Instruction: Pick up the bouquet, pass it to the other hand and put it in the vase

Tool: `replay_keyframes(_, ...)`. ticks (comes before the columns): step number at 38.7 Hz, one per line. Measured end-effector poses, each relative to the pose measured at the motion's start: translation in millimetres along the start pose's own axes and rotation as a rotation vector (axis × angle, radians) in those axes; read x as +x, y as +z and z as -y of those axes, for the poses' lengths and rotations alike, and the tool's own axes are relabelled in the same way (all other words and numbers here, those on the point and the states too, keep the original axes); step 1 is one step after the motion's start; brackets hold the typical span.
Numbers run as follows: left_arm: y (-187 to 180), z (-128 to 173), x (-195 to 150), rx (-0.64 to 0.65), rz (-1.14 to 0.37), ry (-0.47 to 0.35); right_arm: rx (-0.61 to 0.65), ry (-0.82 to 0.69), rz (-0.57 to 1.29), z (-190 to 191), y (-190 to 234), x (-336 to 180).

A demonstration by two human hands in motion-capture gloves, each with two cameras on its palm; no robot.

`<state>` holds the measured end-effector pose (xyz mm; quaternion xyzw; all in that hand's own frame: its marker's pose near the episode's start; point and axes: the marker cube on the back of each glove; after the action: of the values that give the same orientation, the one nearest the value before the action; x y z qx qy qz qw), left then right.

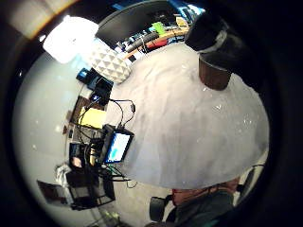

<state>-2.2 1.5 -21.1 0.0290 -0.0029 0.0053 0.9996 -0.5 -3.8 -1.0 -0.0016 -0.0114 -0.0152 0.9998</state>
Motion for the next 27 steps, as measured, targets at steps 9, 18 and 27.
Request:
replay_keyframes(9, 2, -18, 9, -0.068, -0.095, -0.020, 0.004, 0.120, -0.022, -5, -20, 58)
replay_keyframes(18, 5, -20, 12, -0.028, -0.123, -0.017, 0.064, 0.233, 0.025, 19, 8, 130)
replay_keyframes(27, 13, -26, 11, -0.036, -0.141, -0.038, 0.038, 0.404, 0.131, 38, 71, 190)
